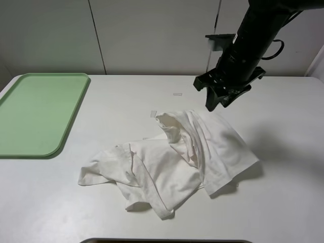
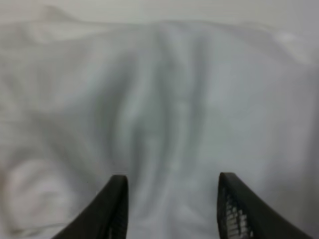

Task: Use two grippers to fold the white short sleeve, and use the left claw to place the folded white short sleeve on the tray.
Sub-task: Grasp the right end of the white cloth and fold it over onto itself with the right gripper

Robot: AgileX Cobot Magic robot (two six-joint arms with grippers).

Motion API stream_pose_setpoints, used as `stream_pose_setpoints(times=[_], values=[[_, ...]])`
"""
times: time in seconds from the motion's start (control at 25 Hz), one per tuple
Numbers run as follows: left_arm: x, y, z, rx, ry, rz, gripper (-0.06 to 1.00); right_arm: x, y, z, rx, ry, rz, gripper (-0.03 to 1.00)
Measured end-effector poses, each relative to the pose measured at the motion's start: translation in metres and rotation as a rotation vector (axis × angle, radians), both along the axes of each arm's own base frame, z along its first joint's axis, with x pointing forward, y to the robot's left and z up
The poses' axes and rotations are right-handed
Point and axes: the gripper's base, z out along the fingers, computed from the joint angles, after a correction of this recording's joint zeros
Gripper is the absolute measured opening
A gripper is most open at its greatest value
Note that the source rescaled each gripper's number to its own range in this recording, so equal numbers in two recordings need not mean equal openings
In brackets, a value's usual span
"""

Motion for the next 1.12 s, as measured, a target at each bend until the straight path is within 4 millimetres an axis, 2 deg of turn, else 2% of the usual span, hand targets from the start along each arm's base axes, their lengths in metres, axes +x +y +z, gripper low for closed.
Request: stream_pose_setpoints(times=[0.08,0.16,0.24,0.36,0.44,0.64,0.76,1.0,1.12], values=[[0.000,0.000,0.000,0.000,0.000,0.000,1.00,0.002,-0.010,-0.008,-0.106,-0.031,-0.002,0.49],[0.000,0.000,0.000,0.000,0.000,0.000,1.00,0.003,-0.013,-0.013,-0.129,-0.041,0.003,0.53],[0.000,0.000,0.000,0.000,0.000,0.000,1.00,0.005,-0.013,-0.022,-0.145,-0.057,0.005,0.64],[0.000,0.000,0.000,0.000,0.000,0.000,1.00,0.015,-0.010,-0.038,-0.122,-0.110,-0.007,0.87],[0.000,0.000,0.000,0.000,0.000,0.000,1.00,0.019,-0.002,-0.049,-0.098,-0.131,-0.010,0.93],[0.000,0.000,0.000,0.000,0.000,0.000,1.00,0.009,0.036,-0.075,-0.041,-0.073,0.021,0.96],[0.000,0.000,0.000,0.000,0.000,0.000,1.00,-0.001,0.063,-0.080,0.005,-0.095,0.061,0.96],[0.000,0.000,0.000,0.000,0.000,0.000,1.00,-0.003,0.068,-0.079,0.003,-0.126,0.087,0.96],[0.000,0.000,0.000,0.000,0.000,0.000,1.00,-0.003,0.062,-0.067,-0.043,-0.166,0.130,0.96]])
